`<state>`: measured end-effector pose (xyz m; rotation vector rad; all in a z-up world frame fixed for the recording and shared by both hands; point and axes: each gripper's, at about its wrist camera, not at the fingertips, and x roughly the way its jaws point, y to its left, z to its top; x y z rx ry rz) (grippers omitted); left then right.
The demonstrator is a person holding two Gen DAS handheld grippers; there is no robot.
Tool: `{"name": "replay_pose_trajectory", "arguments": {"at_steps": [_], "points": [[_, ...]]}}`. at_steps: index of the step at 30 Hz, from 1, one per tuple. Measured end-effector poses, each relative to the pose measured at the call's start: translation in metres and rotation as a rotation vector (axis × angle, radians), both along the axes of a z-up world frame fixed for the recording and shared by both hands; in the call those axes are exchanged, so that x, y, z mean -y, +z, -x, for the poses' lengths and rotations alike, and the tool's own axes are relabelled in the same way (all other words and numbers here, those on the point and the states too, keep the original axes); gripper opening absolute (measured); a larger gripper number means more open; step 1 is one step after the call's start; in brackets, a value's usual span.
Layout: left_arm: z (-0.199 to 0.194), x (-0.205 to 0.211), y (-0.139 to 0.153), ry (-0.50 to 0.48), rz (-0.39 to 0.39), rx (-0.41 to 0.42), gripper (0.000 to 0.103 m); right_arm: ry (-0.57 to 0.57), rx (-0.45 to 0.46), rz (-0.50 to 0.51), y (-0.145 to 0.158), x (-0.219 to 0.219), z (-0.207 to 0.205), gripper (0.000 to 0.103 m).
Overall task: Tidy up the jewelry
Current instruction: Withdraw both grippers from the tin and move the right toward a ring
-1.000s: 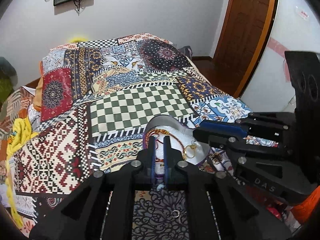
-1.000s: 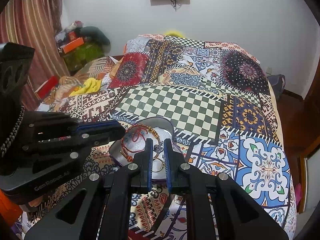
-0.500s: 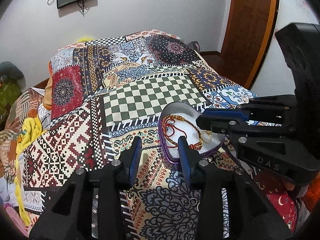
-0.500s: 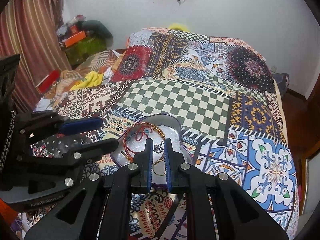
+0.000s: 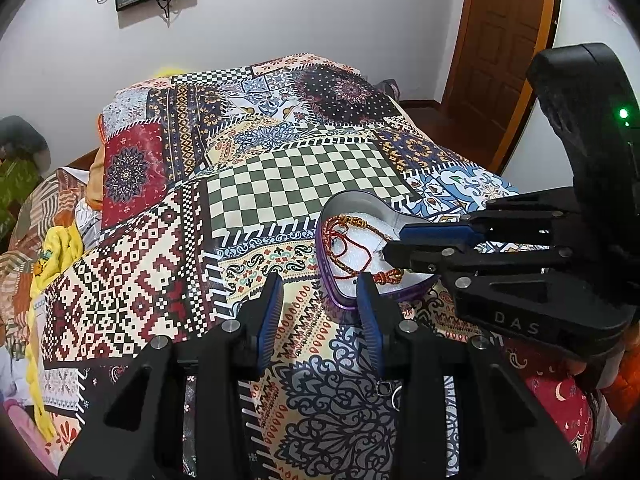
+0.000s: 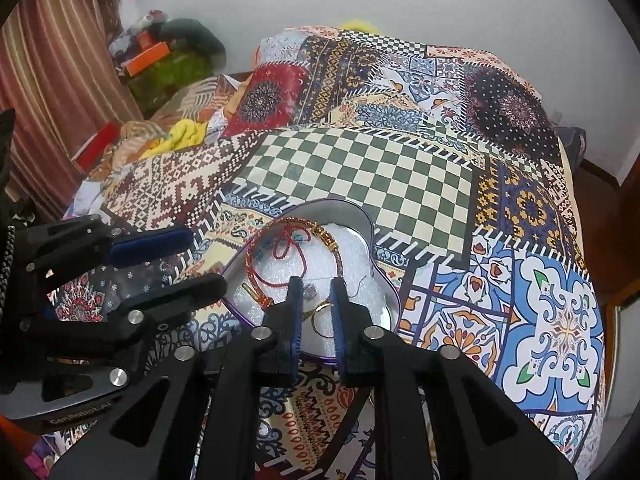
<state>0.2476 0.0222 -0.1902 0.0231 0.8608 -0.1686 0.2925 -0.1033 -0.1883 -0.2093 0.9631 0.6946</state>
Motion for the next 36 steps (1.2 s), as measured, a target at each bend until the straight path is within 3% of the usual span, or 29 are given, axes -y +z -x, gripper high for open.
{"name": "replay_pose_trajectory", "arguments": {"at_steps": [2,12,23,29,36], "points": [[0.002,0.000,0.002,0.001,0.002,0.002,0.037,-0.004,0.006,-0.002,0.002,0.002,0.002,0.020],[0.013,0.006,0.011,-0.005,0.005,0.012,0.037,-0.016,0.054,0.025,0.016,0.011,0.016,0.021],[0.026,0.010,0.023,0.019,0.007,0.023,0.037,-0.123,0.066,0.004,0.030,0.060,0.028,0.022],[0.028,0.000,0.021,0.069,0.027,0.016,0.041,-0.165,0.025,0.021,0.017,0.083,0.029,0.022],[0.028,-0.008,-0.001,0.091,0.023,-0.039,0.042,-0.143,-0.042,0.040,-0.008,0.076,0.024,0.023]]}}
